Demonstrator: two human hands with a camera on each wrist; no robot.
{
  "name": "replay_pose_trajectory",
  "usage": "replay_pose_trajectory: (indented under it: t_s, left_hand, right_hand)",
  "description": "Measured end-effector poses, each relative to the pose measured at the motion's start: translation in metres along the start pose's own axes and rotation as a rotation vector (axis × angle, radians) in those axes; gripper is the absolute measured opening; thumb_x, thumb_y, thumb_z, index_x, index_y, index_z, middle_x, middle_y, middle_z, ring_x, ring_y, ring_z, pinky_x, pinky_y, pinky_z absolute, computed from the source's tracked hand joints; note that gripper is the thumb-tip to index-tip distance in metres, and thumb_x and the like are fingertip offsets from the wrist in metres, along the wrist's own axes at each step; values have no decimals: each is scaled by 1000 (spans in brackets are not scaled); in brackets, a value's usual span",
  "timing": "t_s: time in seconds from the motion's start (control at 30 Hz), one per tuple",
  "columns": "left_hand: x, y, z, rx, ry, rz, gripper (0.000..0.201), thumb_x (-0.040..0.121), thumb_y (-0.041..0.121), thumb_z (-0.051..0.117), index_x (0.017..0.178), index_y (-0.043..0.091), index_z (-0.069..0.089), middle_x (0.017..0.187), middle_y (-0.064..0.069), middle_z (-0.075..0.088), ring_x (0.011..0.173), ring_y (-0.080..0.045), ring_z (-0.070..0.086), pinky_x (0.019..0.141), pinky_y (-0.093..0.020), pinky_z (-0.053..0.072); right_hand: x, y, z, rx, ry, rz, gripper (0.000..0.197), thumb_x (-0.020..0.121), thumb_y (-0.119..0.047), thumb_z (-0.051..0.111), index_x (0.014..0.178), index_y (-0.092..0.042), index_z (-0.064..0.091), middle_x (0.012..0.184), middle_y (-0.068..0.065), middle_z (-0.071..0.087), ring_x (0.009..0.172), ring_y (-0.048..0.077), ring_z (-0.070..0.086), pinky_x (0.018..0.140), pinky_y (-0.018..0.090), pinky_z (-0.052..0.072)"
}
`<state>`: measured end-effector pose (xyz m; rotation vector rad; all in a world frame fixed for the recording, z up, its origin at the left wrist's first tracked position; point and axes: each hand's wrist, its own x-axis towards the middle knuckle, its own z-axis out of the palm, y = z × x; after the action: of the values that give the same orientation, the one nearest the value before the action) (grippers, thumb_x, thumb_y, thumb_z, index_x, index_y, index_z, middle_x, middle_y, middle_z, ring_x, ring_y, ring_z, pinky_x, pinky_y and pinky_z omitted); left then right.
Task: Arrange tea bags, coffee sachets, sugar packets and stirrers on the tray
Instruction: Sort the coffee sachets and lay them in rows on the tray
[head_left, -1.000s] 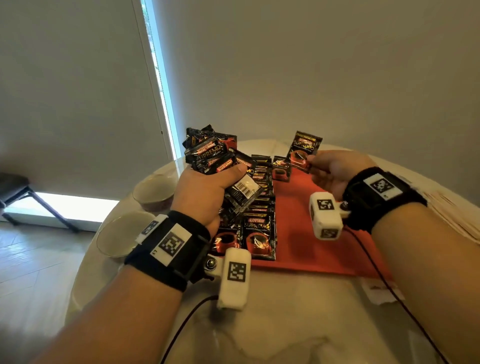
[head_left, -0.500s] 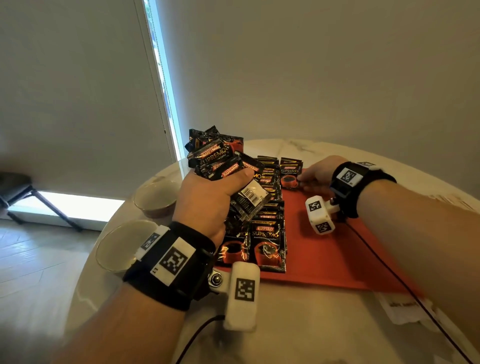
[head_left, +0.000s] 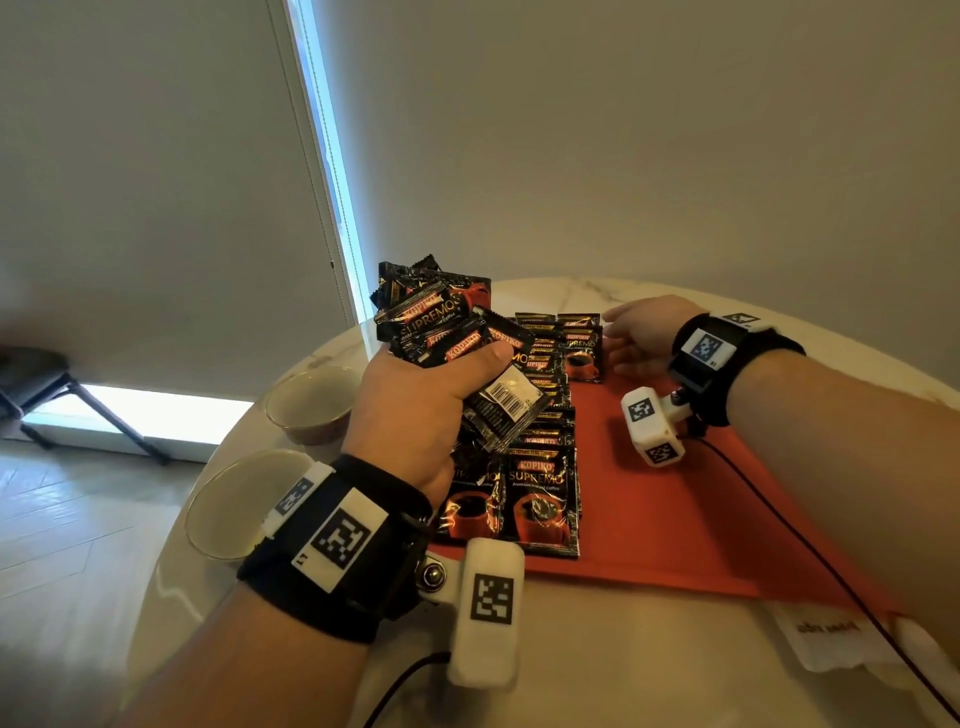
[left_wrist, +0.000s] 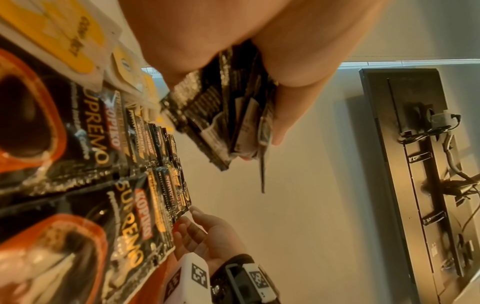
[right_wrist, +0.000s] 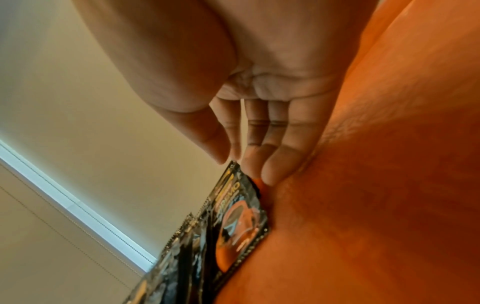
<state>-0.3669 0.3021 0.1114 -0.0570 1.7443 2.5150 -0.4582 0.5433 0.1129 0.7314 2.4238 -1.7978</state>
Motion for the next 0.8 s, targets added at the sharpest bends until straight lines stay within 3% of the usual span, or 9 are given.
replay_pose_trajectory:
  t_s: [0.13, 0.23, 0.33, 0.4, 0.5, 0.6, 0.67, 0.8]
  left_hand:
    - [0, 0, 0, 1, -7, -1, 46, 80, 6, 85, 123, 0, 68, 102, -18, 79, 88, -36, 79, 72, -54, 65]
    - [0, -2, 0, 8, -8, 5, 46, 80, 7, 85, 123, 1, 68, 103, -18, 79, 89, -37, 79, 74, -57, 64]
    - [0, -3, 1, 4, -7, -12, 47, 81, 7, 86, 124, 1, 68, 103, -17, 79, 90, -37, 79, 79, -60, 63]
    - [-1, -2, 1, -1, -7, -20, 45, 82, 7, 85, 123, 2, 68, 101, -16, 80, 88, -36, 79, 76, -56, 64]
    - [-4, -2, 3, -13, -17, -28, 40, 86, 7, 82, 123, 3, 68, 102, -16, 80, 89, -34, 80, 74, -50, 64]
    - [-7, -2, 5, -12, -36, -20, 32, 89, 12, 80, 119, 6, 71, 101, -14, 80, 89, -33, 79, 74, -47, 64]
    - [-9, -1, 6, -2, -64, -15, 34, 86, 18, 83, 117, 8, 73, 101, -15, 80, 91, -34, 79, 79, -50, 64]
    - [-10, -2, 6, -16, -193, -27, 64, 68, 24, 94, 125, 5, 72, 120, -22, 75, 112, -42, 72, 100, -64, 54]
  right_hand:
    - [-2, 6, -5, 31, 58, -5, 21, 103, -7, 54, 122, 0, 60, 87, 10, 63, 74, 20, 61, 82, 39, 57]
    - [-8, 11, -6, 48, 65, -38, 13, 102, -9, 56, 110, -1, 63, 87, 9, 65, 74, 18, 62, 86, 40, 57]
    - [-24, 8, -6, 95, 24, -78, 8, 100, -13, 60, 100, -6, 65, 86, 7, 66, 68, 15, 60, 71, 34, 56]
    - [-42, 6, -6, 114, -53, -121, 9, 96, -17, 67, 100, -9, 68, 85, 6, 67, 62, 14, 60, 60, 30, 52]
    - [-83, 3, 0, 138, -286, -214, 19, 90, -28, 74, 97, -11, 70, 78, 4, 63, 60, 14, 57, 58, 29, 47]
    - [-125, 4, 11, 72, -456, -301, 43, 66, -41, 85, 96, -16, 66, 75, 1, 64, 61, 14, 58, 58, 30, 49]
    - [-137, 7, 20, -7, -444, -372, 50, 58, -36, 90, 94, -16, 63, 74, 3, 64, 61, 15, 60, 57, 31, 53]
    - [-134, 10, 26, 97, -357, -390, 31, 76, -17, 86, 95, -9, 63, 69, 4, 63, 55, 13, 58, 55, 29, 53]
